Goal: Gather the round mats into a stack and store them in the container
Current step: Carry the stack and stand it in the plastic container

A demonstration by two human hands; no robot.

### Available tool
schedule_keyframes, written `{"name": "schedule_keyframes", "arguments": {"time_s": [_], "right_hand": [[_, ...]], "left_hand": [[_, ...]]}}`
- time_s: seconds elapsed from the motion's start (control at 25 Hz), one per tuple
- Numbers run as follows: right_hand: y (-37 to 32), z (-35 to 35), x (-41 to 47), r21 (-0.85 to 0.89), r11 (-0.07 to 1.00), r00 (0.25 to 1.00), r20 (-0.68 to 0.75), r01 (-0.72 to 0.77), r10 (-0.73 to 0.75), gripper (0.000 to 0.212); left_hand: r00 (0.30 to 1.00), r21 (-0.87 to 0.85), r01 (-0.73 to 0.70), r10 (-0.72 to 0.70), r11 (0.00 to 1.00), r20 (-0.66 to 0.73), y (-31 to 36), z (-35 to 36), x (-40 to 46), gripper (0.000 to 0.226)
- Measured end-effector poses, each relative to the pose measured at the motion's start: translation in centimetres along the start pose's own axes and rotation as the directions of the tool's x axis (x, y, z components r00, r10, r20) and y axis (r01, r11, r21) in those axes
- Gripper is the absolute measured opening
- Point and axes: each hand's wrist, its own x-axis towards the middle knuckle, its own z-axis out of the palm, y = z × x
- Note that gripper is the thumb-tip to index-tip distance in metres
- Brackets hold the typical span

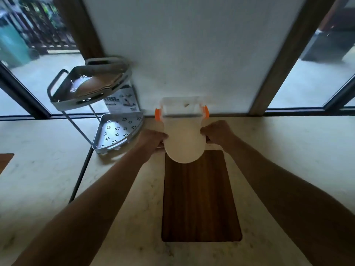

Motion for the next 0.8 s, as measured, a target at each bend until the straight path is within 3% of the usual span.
{"name": "schedule_keyframes", "arguments": {"time_s": [0.24, 0.4, 0.52, 0.64, 0.8], "right_hand": [[-3.8, 0.1, 5.6, -0.131, 0.985, 0.993, -0.026, 0.114, -0.119, 0.022], [-6.2, -0.1, 10.7, -0.093, 0.984, 0.984, -0.078, 0.155, -0.162, 0.012], [-7.4, -0.4, 14.8, -0.169, 0.951, 0.955, -0.107, 0.258, -0.278, 0.010], [-7.6, -0.5, 18.1, -0.252, 0.895, 0.911, -0.095, 0.367, -0.401, 0.010], [-5.7, 0.0, 21.3, -0.392, 0.773, 0.831, -0.038, 0.499, -0.555, 0.013]], "left_hand": [[0.998, 0.109, -0.063, 0.061, 0.992, 0.023, 4.7, -0.5, 6.7, 0.019], [0.987, 0.178, -0.159, 0.156, 0.971, 0.028, 7.5, -0.8, 12.0, 0.017], [0.973, 0.278, -0.224, 0.230, 0.934, 0.011, 9.1, -0.8, 16.2, 0.012], [0.951, 0.452, -0.291, 0.307, 0.843, 0.038, 10.2, -0.6, 20.0, 0.007], [0.903, 0.683, -0.354, 0.425, 0.639, 0.070, 9.3, 0.4, 23.7, 0.007]]}}
